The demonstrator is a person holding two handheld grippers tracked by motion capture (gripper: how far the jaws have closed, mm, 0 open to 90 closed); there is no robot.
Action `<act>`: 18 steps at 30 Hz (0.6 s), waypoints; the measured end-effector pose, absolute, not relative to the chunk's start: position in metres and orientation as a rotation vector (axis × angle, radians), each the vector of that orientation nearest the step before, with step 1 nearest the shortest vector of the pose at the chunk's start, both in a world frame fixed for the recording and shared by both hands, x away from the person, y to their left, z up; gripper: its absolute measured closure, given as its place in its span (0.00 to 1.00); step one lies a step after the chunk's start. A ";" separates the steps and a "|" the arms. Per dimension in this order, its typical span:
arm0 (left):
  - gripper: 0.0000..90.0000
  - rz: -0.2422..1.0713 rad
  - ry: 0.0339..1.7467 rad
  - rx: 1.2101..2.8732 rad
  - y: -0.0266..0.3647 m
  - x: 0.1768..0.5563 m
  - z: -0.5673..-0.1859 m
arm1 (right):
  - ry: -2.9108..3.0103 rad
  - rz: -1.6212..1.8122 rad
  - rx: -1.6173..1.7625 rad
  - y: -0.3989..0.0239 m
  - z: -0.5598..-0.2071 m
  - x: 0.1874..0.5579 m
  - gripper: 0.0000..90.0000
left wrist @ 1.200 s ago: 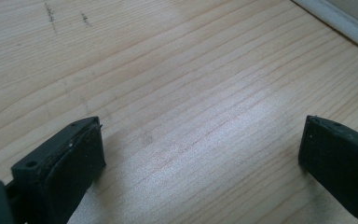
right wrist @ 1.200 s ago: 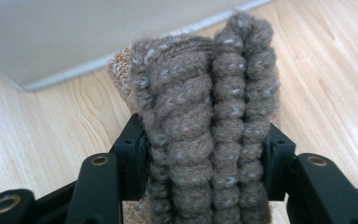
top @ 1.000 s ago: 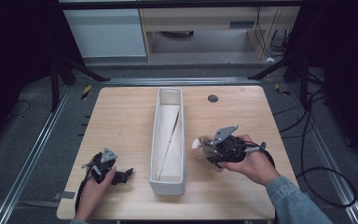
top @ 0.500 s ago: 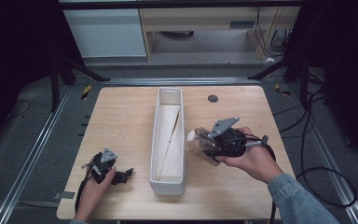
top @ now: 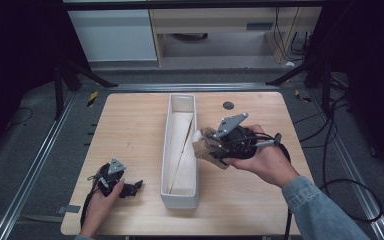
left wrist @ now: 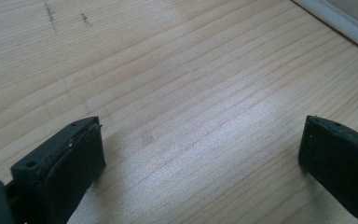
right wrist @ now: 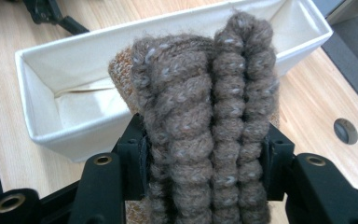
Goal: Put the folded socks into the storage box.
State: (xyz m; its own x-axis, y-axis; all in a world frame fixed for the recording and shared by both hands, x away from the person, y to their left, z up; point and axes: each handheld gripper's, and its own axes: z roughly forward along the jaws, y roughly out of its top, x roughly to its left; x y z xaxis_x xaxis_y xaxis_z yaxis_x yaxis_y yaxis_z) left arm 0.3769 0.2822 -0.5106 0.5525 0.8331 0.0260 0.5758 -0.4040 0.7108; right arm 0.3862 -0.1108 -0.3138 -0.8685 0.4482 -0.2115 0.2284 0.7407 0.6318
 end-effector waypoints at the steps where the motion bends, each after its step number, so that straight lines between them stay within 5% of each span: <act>1: 0.00 0.503 1.127 2.128 0.282 0.377 -0.511 | 2.589 0.880 0.519 -0.109 -0.312 0.386 0.54; 18: 0.00 0.503 1.127 2.131 0.282 0.377 -0.511 | 2.612 0.892 0.425 -0.074 -0.300 0.384 0.54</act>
